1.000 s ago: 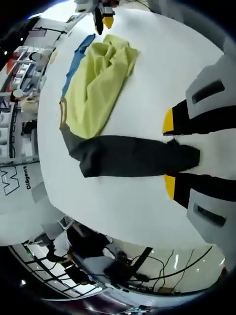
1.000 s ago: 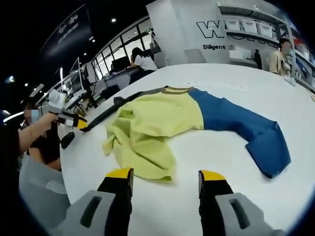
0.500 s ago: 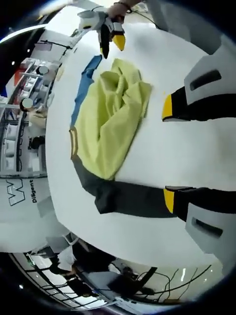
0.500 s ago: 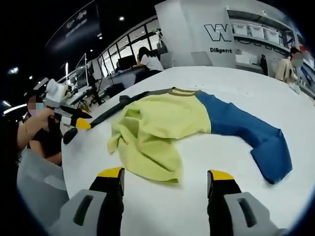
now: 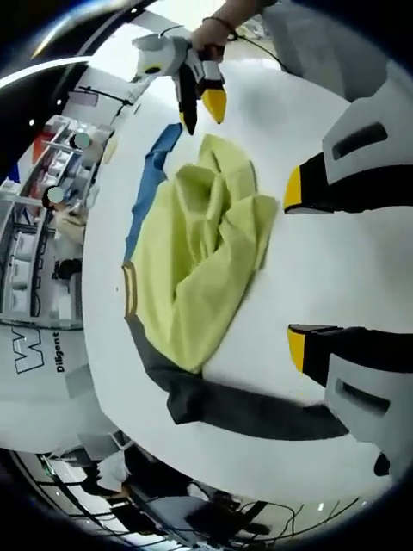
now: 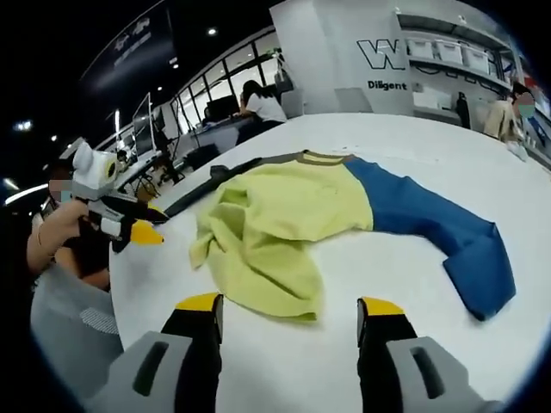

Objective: Fold the garment on the visible template until the final outline fits inside the template.

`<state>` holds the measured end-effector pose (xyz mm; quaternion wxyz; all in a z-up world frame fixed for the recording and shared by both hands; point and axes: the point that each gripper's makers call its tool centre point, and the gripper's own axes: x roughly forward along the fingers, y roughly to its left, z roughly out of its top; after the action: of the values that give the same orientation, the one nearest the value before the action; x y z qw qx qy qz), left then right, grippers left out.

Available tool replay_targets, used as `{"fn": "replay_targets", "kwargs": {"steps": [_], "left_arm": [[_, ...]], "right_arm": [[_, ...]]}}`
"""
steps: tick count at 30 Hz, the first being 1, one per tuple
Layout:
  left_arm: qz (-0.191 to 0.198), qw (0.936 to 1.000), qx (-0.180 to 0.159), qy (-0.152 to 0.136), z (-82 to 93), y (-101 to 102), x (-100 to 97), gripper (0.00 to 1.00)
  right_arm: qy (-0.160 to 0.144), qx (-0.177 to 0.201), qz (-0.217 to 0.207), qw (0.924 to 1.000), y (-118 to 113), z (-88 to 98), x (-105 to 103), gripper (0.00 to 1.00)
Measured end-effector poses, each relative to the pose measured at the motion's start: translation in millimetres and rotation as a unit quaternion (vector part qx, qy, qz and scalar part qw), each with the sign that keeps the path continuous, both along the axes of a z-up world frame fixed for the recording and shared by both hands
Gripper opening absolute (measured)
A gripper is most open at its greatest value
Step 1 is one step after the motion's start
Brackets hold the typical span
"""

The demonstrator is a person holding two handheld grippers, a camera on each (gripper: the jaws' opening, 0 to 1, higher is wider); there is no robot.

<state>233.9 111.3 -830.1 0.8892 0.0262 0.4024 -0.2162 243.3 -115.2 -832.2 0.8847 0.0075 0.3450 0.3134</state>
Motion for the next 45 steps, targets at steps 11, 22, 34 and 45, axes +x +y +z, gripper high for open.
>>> {"fn": "replay_targets", "kwargs": {"steps": [11, 22, 34, 45], "left_arm": [[-0.075, 0.9972, 0.005, -0.002, -9.7, -54, -11.7, 0.43], [-0.078, 0.9970, 0.001, 0.004, -20.1, -75, -6.1, 0.39], [-0.050, 0.9986, 0.005, 0.018, -31.2, -72, 5.7, 0.21], [-0.035, 0.9989, -0.003, 0.030, -31.5, -65, 5.7, 0.04]], "right_arm": [[0.001, -0.008, 0.006, 1.0000, 2, -2.1, 0, 0.53], [0.001, -0.018, 0.010, 0.9998, 1, -5.7, 0, 0.47], [0.011, -0.038, 0.006, 0.9992, -5, -19.9, 9, 0.28], [0.020, -0.057, -0.002, 0.9981, -10, -29.2, 14, 0.00]]}}
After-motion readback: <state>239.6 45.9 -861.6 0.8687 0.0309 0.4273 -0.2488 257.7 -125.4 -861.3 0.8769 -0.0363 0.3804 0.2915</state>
